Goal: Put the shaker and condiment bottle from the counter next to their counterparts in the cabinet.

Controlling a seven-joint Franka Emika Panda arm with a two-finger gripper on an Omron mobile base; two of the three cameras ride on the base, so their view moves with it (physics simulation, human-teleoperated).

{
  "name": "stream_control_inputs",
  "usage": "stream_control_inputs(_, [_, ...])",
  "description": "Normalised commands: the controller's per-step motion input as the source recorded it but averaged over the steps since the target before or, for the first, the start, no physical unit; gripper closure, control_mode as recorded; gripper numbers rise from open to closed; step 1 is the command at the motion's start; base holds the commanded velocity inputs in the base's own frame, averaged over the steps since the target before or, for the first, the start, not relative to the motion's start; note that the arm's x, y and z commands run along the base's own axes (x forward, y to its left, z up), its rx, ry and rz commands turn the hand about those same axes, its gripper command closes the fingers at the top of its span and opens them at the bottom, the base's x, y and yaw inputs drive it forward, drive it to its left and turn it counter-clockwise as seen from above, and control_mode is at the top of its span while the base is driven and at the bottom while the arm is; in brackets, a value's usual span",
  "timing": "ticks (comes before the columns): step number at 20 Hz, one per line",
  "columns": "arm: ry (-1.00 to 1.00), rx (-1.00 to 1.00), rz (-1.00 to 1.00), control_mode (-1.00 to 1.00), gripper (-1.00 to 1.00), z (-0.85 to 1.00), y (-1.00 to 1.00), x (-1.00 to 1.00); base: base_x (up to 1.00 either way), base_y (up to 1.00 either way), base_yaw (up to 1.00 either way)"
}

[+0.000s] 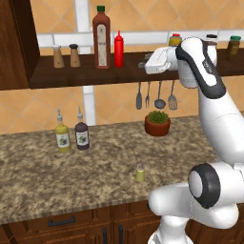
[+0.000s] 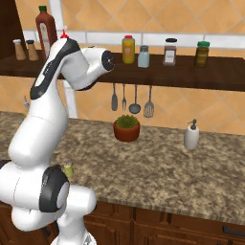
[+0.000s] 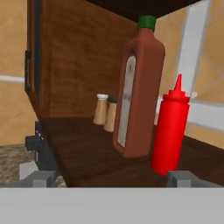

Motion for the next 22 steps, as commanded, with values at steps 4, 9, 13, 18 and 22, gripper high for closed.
stream_control_inputs(4, [-0.08, 0.11, -0.13, -1.0, -1.0, 0.0, -0.34, -1.0, 0.0, 0.0, 0.0])
stream_control_inputs(9, [-0.07, 0.1, -0.09, -1.0, -1.0, 0.0, -0.42, -1.0, 0.0, 0.0, 0.0])
stream_control_inputs(13, [0.0, 0.08, -0.04, -1.0, -1.0, 0.0, -0.41, -1.0, 0.0, 0.0, 0.0])
stream_control_inputs(18, [0.0, 0.01, 0.0, -1.0, -1.0, -0.09, -0.32, -0.85, 0.0, 0.0, 0.0])
stream_control_inputs(22, [0.0, 0.0, 0.0, -1.0, -1.0, -0.14, -0.27, -0.83, 0.0, 0.0, 0.0])
